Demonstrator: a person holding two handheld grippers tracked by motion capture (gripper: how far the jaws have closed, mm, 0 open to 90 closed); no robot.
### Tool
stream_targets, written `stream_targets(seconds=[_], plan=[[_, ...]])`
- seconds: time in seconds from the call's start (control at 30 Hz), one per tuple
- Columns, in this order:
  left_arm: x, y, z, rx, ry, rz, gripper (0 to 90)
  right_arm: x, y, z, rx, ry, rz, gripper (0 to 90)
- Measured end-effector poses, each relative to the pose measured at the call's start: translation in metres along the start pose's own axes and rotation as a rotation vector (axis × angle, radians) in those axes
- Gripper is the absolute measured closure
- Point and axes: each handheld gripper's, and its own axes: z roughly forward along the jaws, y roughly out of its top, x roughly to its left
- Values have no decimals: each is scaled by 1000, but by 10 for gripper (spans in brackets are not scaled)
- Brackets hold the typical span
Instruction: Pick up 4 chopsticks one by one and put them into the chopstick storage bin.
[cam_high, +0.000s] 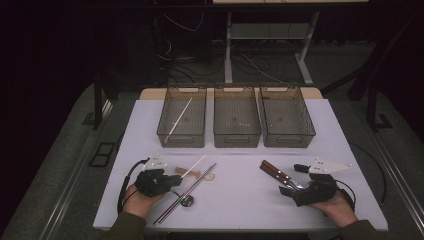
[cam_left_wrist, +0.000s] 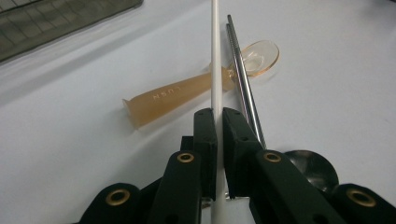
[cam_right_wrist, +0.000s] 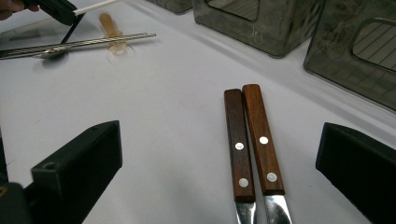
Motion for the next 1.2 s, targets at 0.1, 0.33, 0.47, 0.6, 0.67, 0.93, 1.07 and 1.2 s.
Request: stream_targets(seconds=[0.1, 0.33, 0.47, 0.6, 0.67, 0.93, 1.07, 1.2], plan=[[1, 2, -1, -7, 1, 2, 844, 0, 0, 0, 0, 0, 0, 7], [5, 7, -4, -35, -6, -9, 844, 0, 0, 0, 1, -1, 1, 7], [7, 10, -5, -51, -9, -19, 844, 0, 0, 0, 0, -1, 2, 7], [10, 14, -4, -71, -12, -21, 844, 0, 0, 0, 0, 0, 1, 7], [12, 17, -5, -85, -17, -26, 844, 0, 0, 0, 0, 0, 1, 7], [19, 22, -3, -112, -22, -43, 844, 0, 0, 0, 0, -1, 3, 7], [22, 27, -3, -126, -19, -42, 843, 0, 0, 0, 0, 0, 4, 7], [24, 33, -3, -151, -18, -43, 843, 0, 0, 0, -2, -2, 6, 7]])
